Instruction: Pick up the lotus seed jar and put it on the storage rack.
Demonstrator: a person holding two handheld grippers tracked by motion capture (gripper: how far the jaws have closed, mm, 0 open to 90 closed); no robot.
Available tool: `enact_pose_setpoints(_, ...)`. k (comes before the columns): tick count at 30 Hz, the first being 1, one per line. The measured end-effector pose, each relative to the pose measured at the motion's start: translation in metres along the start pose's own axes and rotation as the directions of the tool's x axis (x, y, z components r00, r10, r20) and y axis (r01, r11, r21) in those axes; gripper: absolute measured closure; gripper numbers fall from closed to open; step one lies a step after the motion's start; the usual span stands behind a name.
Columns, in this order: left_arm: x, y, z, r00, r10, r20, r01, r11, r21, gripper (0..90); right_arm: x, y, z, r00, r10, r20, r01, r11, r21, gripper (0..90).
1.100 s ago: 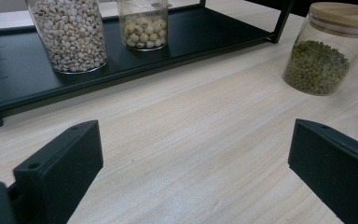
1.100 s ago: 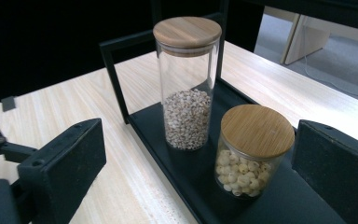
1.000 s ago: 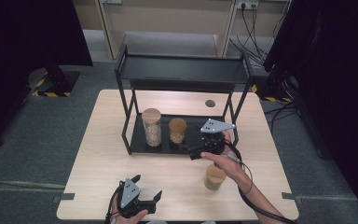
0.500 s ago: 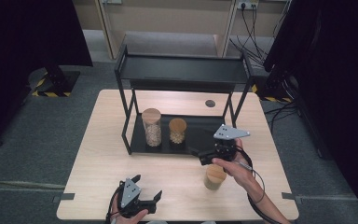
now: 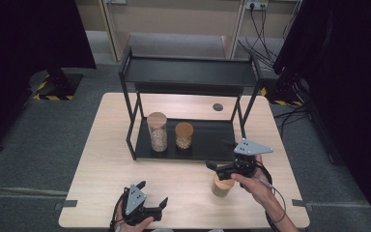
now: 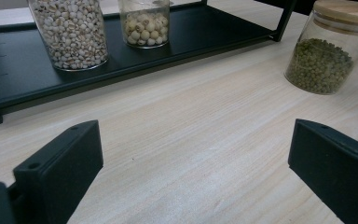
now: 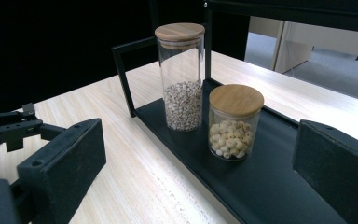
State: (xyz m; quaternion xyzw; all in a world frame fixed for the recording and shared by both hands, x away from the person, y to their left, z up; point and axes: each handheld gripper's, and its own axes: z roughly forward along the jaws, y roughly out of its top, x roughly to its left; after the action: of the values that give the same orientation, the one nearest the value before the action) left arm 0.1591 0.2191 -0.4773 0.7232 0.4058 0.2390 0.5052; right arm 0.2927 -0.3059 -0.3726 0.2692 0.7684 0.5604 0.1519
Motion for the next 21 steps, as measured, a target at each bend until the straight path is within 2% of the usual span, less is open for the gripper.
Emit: enact_pose_setpoints(21, 0.001, 0.0, 0.0, 1.0, -0.003, -0.006, 0.003, 1.0, -0.001, 2.5, 0.019, -0.03, -0.03, 0.9999, -0.006, 0.015, 0.006, 1.0, -0.017, 3.0)
